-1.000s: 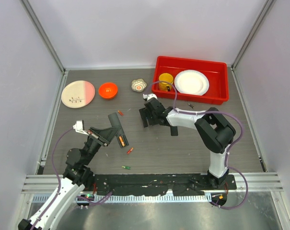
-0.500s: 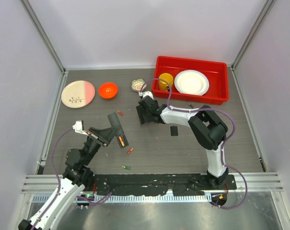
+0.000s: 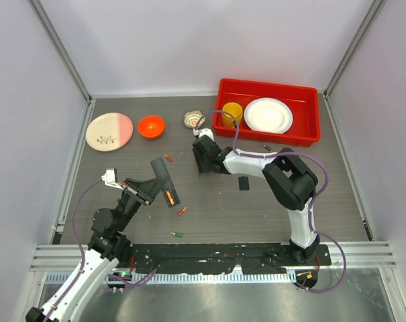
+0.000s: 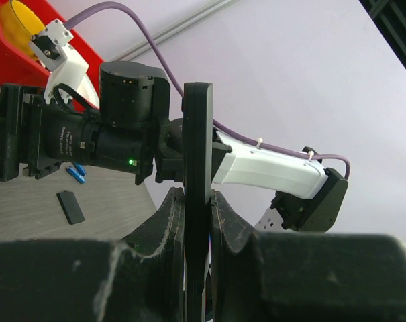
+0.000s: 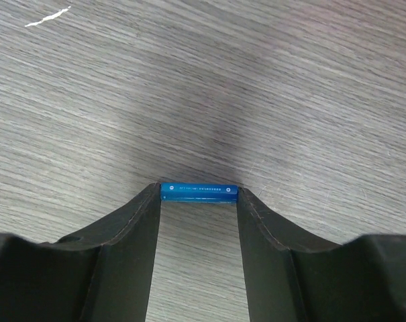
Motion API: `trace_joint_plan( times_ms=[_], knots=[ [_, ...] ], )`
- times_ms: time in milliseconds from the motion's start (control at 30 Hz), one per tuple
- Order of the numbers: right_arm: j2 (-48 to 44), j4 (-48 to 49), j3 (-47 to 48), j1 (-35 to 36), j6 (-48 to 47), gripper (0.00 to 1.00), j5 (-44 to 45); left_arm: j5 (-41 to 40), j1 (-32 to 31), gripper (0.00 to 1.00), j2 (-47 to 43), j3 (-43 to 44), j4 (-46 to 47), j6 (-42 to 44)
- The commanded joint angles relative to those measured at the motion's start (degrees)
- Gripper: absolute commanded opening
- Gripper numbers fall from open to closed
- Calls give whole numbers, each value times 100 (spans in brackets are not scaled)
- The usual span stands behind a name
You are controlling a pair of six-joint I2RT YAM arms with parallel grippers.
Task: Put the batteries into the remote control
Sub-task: Adjust the battery at the center of the board.
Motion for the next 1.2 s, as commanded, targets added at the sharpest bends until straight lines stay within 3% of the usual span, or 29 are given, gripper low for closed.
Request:
trace_joint_plan(
  times_ms=[0, 67, 167, 233, 300, 433, 567, 800, 933, 1167],
  knots=[
    [257, -468, -54, 14, 10, 45, 269, 12, 15, 0, -49, -507, 210, 13],
    [188, -477, -115, 14, 107, 41, 357, 12, 15, 0, -41, -516, 201, -5],
    [-233, -398, -378, 23, 659, 26, 716, 4, 15, 0, -58, -516, 184, -5],
    [-662, -328, -545, -12, 1482, 7, 858, 3, 15, 0, -67, -525, 175, -5],
    [-919, -266, -809, -47, 2196, 1, 806, -32, 15, 0, -32, -534, 175, 4],
    [-1333, -187, -1284, -39, 4313, 1, 963, -49, 15, 0, 74, -551, 350, -22],
    [-1395, -1195, -1286, 75, 7070, 1, 1594, -41, 15, 0, 65, -543, 412, -57],
    [-860, -2656, -468, 102, 8438, 1, 2062, -76, 7, 0, -67, -569, 289, -75],
    [-552, -3095, -151, 93, 8562, 3, 1975, -58, 15, 0, -111, -569, 254, -84],
    [-235, -3368, 69, 102, 8396, 36, 1772, -41, 15, 0, -93, -560, 236, -75]
  ],
)
